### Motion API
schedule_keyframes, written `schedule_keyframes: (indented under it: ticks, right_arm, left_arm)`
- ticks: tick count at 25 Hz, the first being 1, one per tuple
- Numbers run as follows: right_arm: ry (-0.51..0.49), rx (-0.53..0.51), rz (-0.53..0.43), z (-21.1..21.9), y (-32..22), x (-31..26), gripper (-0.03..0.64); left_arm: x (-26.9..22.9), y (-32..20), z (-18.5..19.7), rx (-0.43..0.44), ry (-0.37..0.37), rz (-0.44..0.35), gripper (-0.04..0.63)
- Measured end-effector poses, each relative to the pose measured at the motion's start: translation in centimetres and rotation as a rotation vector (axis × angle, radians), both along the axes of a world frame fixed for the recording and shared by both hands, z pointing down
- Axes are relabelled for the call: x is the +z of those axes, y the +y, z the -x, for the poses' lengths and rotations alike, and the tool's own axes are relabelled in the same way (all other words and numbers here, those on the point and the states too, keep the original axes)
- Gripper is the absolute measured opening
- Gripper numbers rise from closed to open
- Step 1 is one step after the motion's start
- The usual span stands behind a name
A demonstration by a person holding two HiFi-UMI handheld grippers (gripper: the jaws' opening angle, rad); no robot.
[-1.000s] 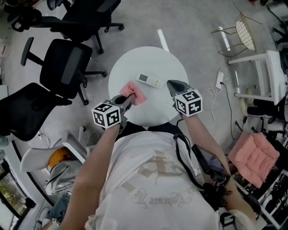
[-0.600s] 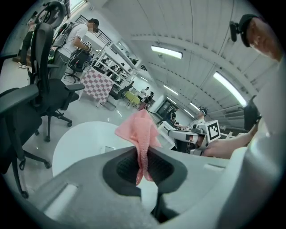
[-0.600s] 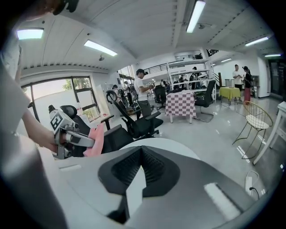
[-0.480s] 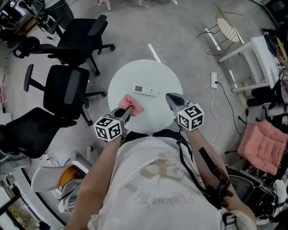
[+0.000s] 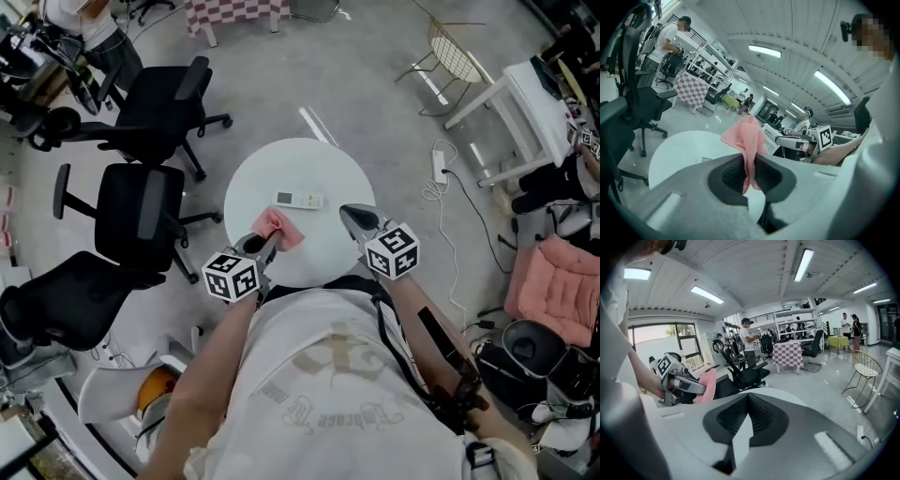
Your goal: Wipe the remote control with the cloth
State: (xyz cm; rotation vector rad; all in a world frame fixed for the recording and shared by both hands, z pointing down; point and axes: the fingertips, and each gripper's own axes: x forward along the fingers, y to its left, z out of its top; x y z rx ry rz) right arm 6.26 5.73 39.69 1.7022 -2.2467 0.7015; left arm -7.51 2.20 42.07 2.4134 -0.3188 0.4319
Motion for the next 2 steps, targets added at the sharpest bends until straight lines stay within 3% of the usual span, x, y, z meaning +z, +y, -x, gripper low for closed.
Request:
schedule_keyframes:
  ticks: [2]
  right_arm:
    - [0.002,-0.004,-0.001,-0.36,0.54,-0.27,0.006]
  left_arm:
    - [-0.31,0.52,-0.6,0.006,-0.002,-0.001,0.021]
